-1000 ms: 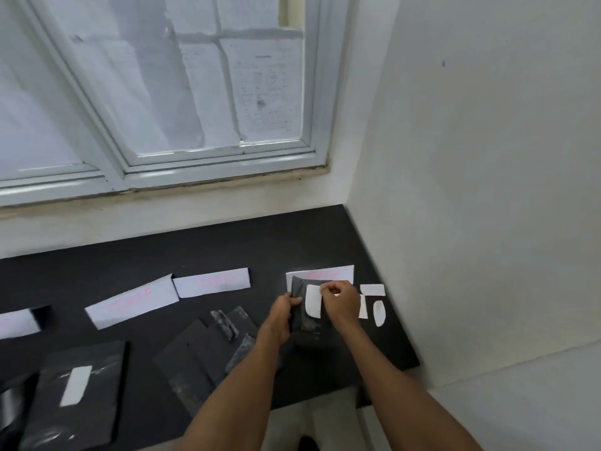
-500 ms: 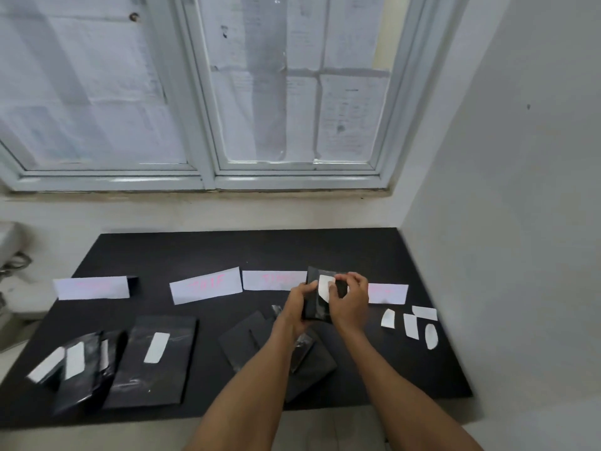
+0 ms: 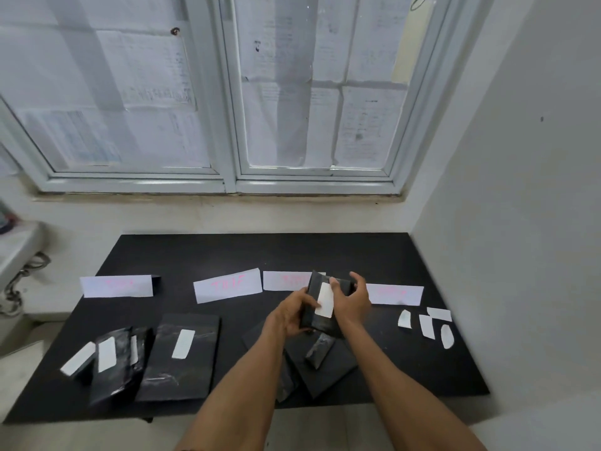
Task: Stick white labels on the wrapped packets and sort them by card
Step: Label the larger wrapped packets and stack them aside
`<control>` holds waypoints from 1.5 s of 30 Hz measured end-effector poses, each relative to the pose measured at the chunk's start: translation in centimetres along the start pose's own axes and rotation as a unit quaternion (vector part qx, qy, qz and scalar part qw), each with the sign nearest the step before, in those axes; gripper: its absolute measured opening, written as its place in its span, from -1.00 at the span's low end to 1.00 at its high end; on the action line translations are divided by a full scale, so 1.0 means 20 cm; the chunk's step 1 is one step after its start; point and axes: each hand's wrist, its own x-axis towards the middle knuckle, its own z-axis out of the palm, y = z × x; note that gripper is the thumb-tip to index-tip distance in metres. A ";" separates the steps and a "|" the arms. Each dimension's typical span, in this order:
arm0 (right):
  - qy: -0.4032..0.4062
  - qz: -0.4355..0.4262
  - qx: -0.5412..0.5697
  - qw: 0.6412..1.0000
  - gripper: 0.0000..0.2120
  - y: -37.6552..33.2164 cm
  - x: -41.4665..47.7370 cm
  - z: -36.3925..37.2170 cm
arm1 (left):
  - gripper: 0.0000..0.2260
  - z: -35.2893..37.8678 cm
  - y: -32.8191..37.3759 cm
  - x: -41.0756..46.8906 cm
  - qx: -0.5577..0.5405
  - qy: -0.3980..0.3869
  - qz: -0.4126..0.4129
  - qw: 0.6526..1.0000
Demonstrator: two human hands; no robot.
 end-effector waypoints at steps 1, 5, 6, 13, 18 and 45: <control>-0.010 -0.014 0.006 1.000 -0.51 0.00 -0.01 0.01 | -0.55 -0.01 0.00 -0.01 -0.005 0.006 0.007 1.000; -0.075 -0.040 0.040 0.996 -0.45 -0.01 -0.08 0.07 | -0.67 -0.08 0.01 -0.02 -0.011 0.086 0.050 0.995; -0.098 -0.037 0.056 0.993 -0.42 -0.02 -0.10 0.08 | -0.65 -0.11 0.01 -0.02 -0.013 0.108 0.061 0.992; -0.261 -0.044 0.016 0.964 0.01 -0.01 -0.17 0.20 | -0.66 -0.29 0.05 -0.09 -0.018 0.213 0.067 0.974; -0.324 -0.027 -0.035 0.945 0.15 0.01 -0.21 0.31 | -0.71 -0.43 0.06 -0.18 -0.047 0.161 0.079 0.983; -0.432 0.221 -0.072 0.871 -0.33 0.17 -0.86 1.32 | -0.40 -1.47 -0.22 -0.52 0.203 0.359 0.003 0.911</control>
